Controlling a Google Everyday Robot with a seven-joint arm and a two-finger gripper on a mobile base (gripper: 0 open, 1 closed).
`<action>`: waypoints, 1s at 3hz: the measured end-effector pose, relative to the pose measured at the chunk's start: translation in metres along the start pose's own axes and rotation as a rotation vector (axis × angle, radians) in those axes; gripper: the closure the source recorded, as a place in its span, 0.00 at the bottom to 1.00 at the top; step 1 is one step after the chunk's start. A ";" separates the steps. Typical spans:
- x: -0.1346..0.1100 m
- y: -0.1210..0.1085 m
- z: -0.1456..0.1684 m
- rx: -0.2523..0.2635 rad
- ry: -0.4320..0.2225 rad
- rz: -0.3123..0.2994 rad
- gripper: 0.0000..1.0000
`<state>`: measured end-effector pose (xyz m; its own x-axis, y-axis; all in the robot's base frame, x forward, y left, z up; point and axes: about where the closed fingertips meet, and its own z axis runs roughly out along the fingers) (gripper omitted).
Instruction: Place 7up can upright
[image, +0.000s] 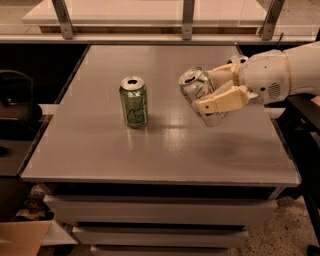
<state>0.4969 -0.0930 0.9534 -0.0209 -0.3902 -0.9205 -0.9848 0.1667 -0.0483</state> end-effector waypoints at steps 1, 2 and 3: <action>0.000 0.001 0.015 -0.059 -0.121 -0.037 1.00; 0.005 0.002 0.028 -0.089 -0.234 -0.059 1.00; 0.008 0.004 0.036 -0.097 -0.319 -0.075 1.00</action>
Offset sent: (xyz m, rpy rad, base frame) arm 0.0045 0.0278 -0.0271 0.3592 -0.0954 0.1577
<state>0.4992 -0.0631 0.9318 0.0921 -0.0928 -0.9914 -0.9937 0.0549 -0.0975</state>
